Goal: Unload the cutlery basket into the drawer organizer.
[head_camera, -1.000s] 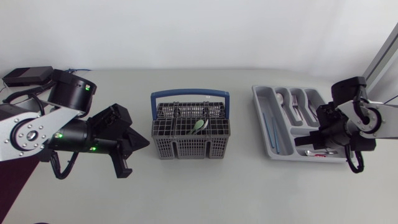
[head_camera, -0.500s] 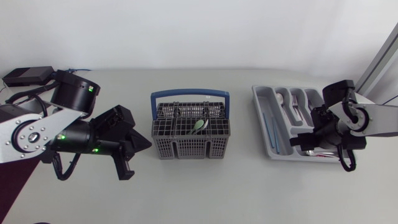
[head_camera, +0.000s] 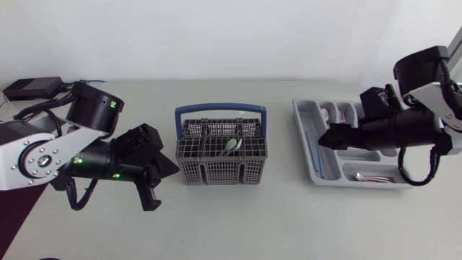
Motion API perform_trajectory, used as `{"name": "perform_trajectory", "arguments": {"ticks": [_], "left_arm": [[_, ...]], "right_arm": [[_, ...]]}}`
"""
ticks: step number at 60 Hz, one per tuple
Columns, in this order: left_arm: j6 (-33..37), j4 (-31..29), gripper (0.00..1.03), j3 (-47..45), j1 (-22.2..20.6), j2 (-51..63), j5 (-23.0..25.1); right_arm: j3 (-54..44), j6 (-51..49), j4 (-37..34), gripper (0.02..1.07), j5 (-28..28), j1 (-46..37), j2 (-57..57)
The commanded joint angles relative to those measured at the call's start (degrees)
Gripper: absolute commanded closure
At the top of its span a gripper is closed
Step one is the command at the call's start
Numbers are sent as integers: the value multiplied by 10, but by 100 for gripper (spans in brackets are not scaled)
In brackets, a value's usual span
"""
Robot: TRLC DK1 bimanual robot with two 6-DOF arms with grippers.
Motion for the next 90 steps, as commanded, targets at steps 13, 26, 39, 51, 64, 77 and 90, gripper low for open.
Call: {"name": "perform_trajectory", "arguments": {"ticks": [13,26,39,51,64,77,90], "left_arm": [[-30,-14,84,43,-37,17,-21],[-57,-14,84,64,-60,27,-23],[-71,-19,84,80,-70,28,-36],[-69,-21,84,67,-65,17,-36],[-69,-21,84,54,-60,4,-36],[-69,-21,84,48,-46,-3,-36],[-64,-21,84,44,-36,-7,-36]], "right_arm": [[50,111,-10,30,20,98,11],[64,146,-22,30,57,161,43],[74,173,-22,30,62,214,54],[85,197,2,30,8,249,65],[92,226,46,30,6,293,100],[123,227,57,41,-4,302,145],[148,238,75,57,-11,316,184]]}}
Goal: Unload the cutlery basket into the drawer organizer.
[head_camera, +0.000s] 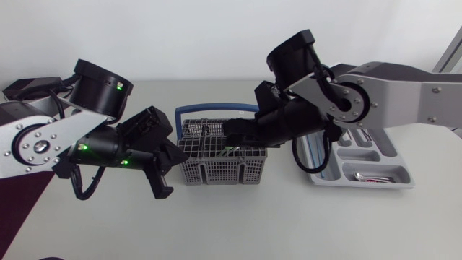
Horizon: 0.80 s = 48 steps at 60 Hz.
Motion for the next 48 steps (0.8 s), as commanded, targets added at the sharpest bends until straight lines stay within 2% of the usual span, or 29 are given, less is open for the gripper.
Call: {"name": "perform_trajectory", "arguments": {"ticks": [1,5,10,48], "left_arm": [[-6,-3,84,-14,9,-9,-3],[-5,-3,84,-16,11,-10,-3],[-2,-2,84,-18,12,-10,-3],[13,1,84,-18,28,0,3]], "right_arm": [[17,23,5,57,-3,7,22],[22,25,5,57,-4,7,30],[28,35,7,62,-5,7,41],[40,71,-7,62,-37,-12,75]]}}
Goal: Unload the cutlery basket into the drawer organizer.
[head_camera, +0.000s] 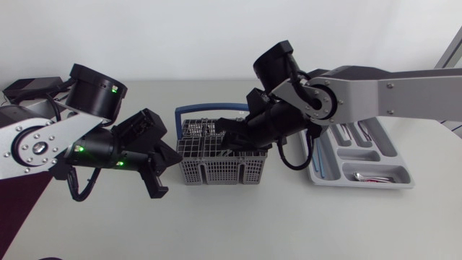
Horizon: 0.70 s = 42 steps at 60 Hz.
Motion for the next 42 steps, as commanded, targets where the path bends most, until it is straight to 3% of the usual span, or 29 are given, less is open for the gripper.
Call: {"name": "perform_trajectory", "arguments": {"ticks": [1,42], "left_arm": [[11,1,84,-5,5,4,1],[17,5,84,-10,9,6,2]], "right_arm": [[7,17,-9,62,-2,-7,9],[26,20,-4,62,15,-15,32]]}}
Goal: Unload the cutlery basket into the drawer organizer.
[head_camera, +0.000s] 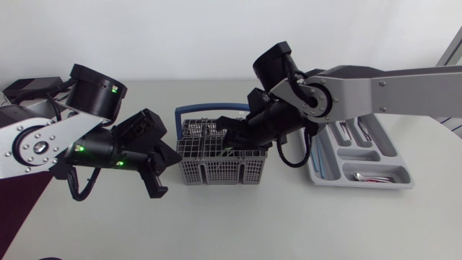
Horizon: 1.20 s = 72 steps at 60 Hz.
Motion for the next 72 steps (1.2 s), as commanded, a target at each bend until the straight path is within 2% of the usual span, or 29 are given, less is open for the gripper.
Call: {"name": "perform_trajectory", "arguments": {"ticks": [1,25,31,38,43,49,72], "left_arm": [[11,4,84,-10,6,3,2],[14,0,84,-7,7,0,6],[14,-1,84,-6,8,0,6],[16,-2,84,-7,11,0,6],[18,-2,84,-9,13,0,7],[19,-2,84,-9,15,0,10],[22,-1,84,-10,18,1,13]], "right_arm": [[16,16,-2,62,9,-7,17],[30,17,0,62,11,-4,27],[37,16,0,71,11,-4,32],[40,17,0,72,11,-3,35],[42,15,0,81,11,0,40],[43,14,-4,87,11,4,41],[45,12,-11,92,14,8,42]]}}
